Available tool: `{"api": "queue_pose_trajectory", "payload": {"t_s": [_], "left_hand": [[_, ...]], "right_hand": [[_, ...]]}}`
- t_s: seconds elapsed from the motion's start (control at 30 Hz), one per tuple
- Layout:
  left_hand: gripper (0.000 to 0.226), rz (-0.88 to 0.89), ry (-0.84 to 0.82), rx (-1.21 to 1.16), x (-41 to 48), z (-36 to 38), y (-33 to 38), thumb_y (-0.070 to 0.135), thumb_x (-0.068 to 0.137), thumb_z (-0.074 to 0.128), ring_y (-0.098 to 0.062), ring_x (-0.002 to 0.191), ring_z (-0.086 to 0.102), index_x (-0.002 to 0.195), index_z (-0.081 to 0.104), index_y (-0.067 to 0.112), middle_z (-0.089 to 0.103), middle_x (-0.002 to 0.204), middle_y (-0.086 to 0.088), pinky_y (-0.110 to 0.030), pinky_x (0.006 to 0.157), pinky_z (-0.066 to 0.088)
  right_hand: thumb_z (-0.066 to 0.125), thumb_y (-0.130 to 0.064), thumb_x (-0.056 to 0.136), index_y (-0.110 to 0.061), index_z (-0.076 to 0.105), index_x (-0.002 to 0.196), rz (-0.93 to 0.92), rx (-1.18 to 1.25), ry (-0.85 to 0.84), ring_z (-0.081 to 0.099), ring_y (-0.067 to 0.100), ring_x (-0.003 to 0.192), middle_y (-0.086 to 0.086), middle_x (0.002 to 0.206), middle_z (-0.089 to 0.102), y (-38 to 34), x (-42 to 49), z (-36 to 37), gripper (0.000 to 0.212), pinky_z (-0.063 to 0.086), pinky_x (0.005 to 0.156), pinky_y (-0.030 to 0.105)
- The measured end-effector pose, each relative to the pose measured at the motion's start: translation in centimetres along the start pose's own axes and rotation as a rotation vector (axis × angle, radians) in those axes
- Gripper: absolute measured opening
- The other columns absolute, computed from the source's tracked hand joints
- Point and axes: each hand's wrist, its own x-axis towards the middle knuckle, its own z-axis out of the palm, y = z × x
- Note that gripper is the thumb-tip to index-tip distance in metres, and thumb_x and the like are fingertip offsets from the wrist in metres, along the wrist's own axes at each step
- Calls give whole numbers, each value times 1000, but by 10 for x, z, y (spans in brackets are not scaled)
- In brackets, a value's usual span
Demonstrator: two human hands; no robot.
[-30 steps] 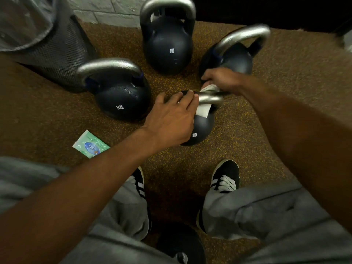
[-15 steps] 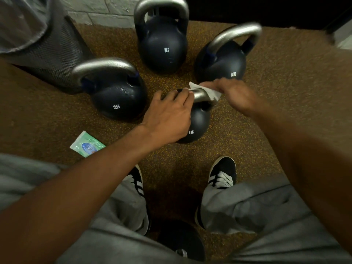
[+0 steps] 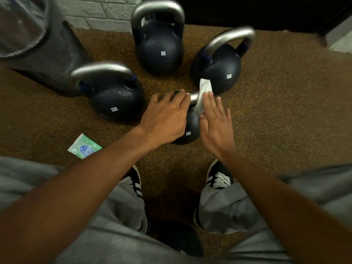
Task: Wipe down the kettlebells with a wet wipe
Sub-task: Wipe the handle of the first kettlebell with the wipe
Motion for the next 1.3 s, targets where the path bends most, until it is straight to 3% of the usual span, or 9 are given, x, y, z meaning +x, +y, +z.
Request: {"api": "queue_pose_trajectory", "payload": {"t_s": [0.13, 0.2, 0.27, 0.33, 0.4, 0.5, 0.63, 1.07, 1.3], "left_hand": [[66, 13, 1, -8, 1, 2, -1, 37, 101, 47, -30, 144, 40, 158, 28, 10, 33, 163, -12, -54, 115, 32], [68, 7, 1, -5, 1, 2, -2, 38, 100, 49, -31, 144, 40, 158, 27, 10, 34, 162, -11, -54, 114, 32], [65, 8, 5, -5, 0, 3, -3, 37, 101, 47, -32, 142, 42, 157, 29, 10, 35, 162, -12, -54, 113, 34], [61, 14, 9, -17, -1, 2, -3, 33, 102, 44, -33, 142, 43, 156, 32, 10, 37, 161, -13, -55, 113, 35], [60, 14, 6, -26, -1, 2, -2, 28, 101, 45, -31, 144, 41, 157, 32, 10, 36, 162, -12, -56, 114, 33], [60, 15, 13, -22, 0, 2, -3, 26, 101, 44, -29, 146, 39, 158, 30, 11, 34, 164, -11, -55, 116, 32], [59, 8, 10, -10, 0, 1, -3, 26, 101, 44, -29, 144, 41, 157, 31, 11, 36, 163, -11, -56, 116, 32], [60, 10, 16, -12, -1, 3, -3, 25, 100, 44, -30, 143, 42, 157, 31, 11, 37, 162, -12, -56, 115, 33], [60, 11, 19, -15, -2, 3, -2, 26, 102, 41, -30, 147, 37, 159, 27, 12, 32, 165, -11, -56, 117, 30]], "right_hand": [[31, -46, 96, -21, 29, 158, 431, 659, 20, 42, 27, 143, 8, 162, 35, -53, 17, 15, 67, 34, 117, 53], [43, -45, 91, -15, 55, 138, 717, 1205, 166, 63, 23, 115, 7, 132, 65, -77, 27, 9, 57, 50, 100, 43], [48, -28, 98, -8, 65, 111, 903, 1642, 272, 67, 20, 90, 8, 97, 70, -83, 37, 0, 29, 53, 81, 32], [44, -23, 101, -1, 62, 120, 952, 1890, 320, 66, 26, 107, 15, 114, 69, -78, 44, -11, 34, 51, 96, 33], [37, -29, 103, 3, 49, 141, 944, 2040, 304, 53, 32, 133, 21, 141, 57, -66, 43, -14, 50, 35, 118, 42], [29, -44, 104, -1, 42, 147, 978, 2145, 196, 46, 34, 139, 22, 146, 53, -53, 41, -5, 62, 23, 123, 51], [30, -55, 100, -5, 50, 141, 959, 2224, 171, 56, 35, 129, 23, 135, 62, -49, 36, 3, 67, 29, 116, 53], [34, -53, 101, 3, 58, 131, 964, 2214, 152, 60, 37, 125, 26, 126, 67, -42, 21, 4, 67, 36, 117, 50], [38, -53, 99, 5, 56, 134, 911, 2274, 142, 63, 37, 120, 26, 125, 67, -46, 38, 12, 70, 49, 103, 46]]}}
